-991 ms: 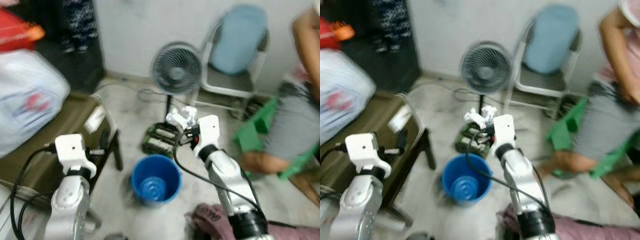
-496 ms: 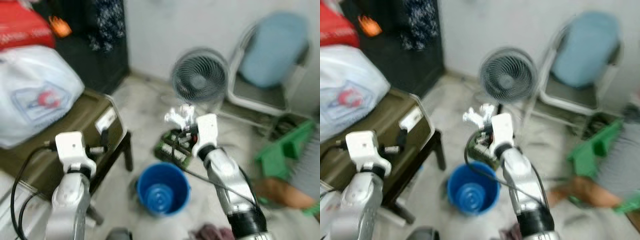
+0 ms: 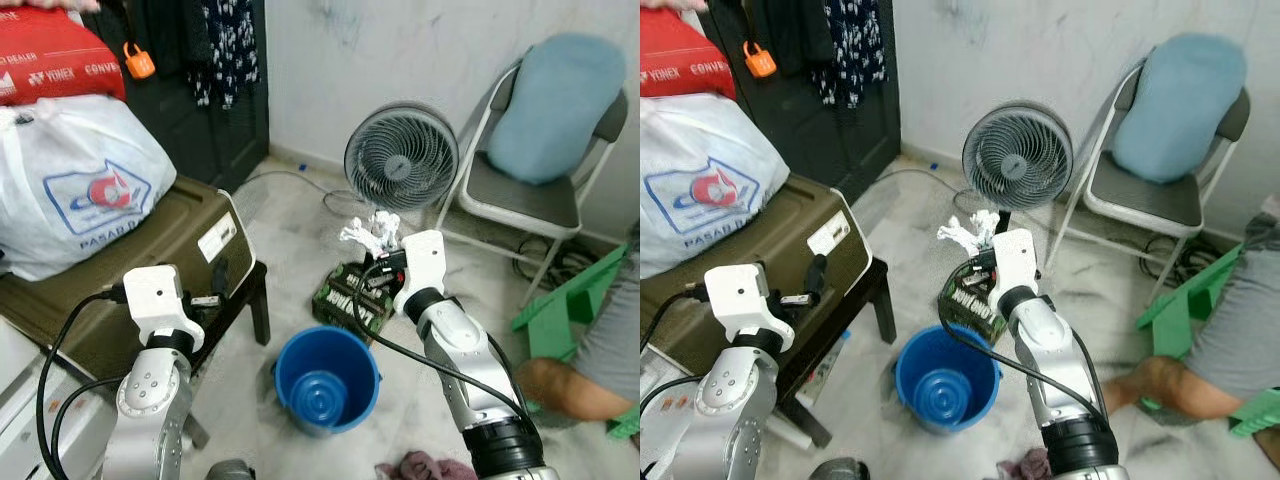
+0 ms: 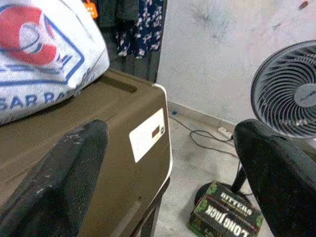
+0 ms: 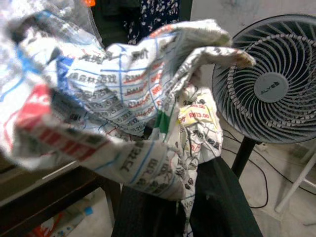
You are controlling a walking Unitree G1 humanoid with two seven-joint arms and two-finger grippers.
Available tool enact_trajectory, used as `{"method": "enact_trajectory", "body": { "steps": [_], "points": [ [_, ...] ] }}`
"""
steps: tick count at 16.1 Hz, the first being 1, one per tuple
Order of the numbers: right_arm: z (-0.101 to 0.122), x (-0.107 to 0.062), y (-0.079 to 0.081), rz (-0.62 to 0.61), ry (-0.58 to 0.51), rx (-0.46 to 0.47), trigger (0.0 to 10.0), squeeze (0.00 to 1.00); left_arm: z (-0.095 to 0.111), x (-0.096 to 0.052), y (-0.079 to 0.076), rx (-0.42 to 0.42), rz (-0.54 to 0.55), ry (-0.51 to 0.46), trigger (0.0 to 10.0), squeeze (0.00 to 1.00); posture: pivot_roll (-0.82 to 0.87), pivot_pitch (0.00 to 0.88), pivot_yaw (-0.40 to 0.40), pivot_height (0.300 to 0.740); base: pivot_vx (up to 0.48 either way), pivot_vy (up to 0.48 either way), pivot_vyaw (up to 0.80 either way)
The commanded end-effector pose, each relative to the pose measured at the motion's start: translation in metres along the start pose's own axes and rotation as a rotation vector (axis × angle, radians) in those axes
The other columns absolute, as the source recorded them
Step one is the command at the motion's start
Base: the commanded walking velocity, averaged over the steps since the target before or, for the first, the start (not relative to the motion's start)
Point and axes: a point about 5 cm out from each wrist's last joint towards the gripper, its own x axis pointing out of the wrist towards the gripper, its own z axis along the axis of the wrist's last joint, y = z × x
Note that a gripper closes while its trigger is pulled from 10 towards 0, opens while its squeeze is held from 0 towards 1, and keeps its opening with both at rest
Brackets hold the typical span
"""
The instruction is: Clean up the room
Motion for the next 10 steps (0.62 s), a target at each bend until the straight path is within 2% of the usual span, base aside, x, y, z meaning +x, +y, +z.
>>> {"method": "enact_trajectory", "body": {
  "steps": [1, 7, 10],
  "points": [
    [-0.0010, -0.0005, -0.0036, -0.012, 0.007, 0.008, 10.0, 0.00, 0.0022, 0.0004, -0.0014, 0.015, -0.012, -0.012, 10.0, 0.00, 0.04, 0.033, -0.069, 0.740, 0.420, 0.000, 0.00],
    [0.0003, 0.0002, -0.0036, -0.011, 0.005, 0.003, 10.0, 0.00, 0.0020, 0.0005, -0.0013, 0.013, -0.007, -0.010, 10.0, 0.00, 0.04, 0.044, -0.070, 0.740, 0.402, 0.000, 0.00],
    [0.0013, 0.0026, -0.0036, -0.008, 0.013, -0.008, 10.0, 0.00, 0.0022, 0.0029, 0.0011, 0.008, 0.010, -0.004, 10.0, 0.00, 0.04, 0.054, -0.066, 0.740, 0.085, 0.000, 0.00]
  ]
}}
